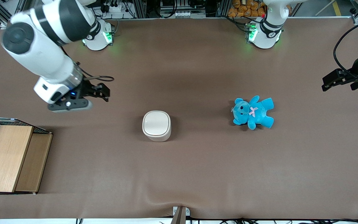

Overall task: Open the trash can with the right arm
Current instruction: 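Move the right gripper over the white trash can's lid edge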

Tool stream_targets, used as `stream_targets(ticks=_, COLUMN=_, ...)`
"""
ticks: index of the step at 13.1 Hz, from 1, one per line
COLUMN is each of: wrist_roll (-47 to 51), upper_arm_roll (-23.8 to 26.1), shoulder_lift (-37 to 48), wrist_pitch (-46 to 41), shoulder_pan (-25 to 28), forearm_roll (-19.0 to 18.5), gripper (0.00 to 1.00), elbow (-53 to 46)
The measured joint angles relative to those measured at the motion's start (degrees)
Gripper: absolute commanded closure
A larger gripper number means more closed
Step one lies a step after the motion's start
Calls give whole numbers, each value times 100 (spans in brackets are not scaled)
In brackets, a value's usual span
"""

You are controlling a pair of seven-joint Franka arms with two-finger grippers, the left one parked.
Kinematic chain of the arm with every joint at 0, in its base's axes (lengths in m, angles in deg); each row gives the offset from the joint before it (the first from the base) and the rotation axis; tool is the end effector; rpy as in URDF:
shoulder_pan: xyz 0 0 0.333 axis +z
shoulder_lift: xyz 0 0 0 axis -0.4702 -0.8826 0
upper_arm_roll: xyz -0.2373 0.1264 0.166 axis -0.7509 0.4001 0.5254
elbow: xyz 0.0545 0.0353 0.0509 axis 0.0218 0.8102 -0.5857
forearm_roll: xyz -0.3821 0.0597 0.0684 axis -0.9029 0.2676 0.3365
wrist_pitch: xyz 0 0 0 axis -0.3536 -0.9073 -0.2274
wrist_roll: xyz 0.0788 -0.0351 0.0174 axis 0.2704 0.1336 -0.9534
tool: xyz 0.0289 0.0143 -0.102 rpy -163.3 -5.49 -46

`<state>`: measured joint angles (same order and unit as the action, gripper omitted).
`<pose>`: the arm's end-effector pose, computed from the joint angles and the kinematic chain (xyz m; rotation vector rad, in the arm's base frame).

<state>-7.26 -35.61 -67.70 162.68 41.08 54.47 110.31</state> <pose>0.5750 0.2173 0.5148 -3.0797 -0.1352 0.0046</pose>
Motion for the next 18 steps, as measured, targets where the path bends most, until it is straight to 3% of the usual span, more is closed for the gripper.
stream_targets(ticks=1, wrist_roll=0, upper_arm_roll=-1, shoulder_lift=-116, wrist_pitch=147, shoulder_pan=44, forearm_roll=-3, gripper=59, elbow=-5)
stream_targets(ticks=2, wrist_roll=37, upper_arm_roll=-1, shoulder_lift=-233, wrist_pitch=258, shoulder_pan=114, forearm_roll=-32, gripper=63, elbow=-10)
stream_targets(ticks=4, wrist_roll=365, upper_arm_roll=-1, shoulder_lift=-444, wrist_pitch=464, shoulder_pan=322, forearm_roll=-135, gripper=63, elbow=-19)
stream_targets(ticks=7, wrist_roll=760, upper_arm_roll=2, shoulder_lift=-682, wrist_pitch=575, shoulder_pan=649, forearm_roll=-175, gripper=70, elbow=-128)
stream_targets(ticks=18, wrist_roll=1094, upper_arm_roll=-3, shoulder_lift=-1854, wrist_pitch=1100, shoulder_pan=990, forearm_roll=-294, gripper=72, elbow=-698)
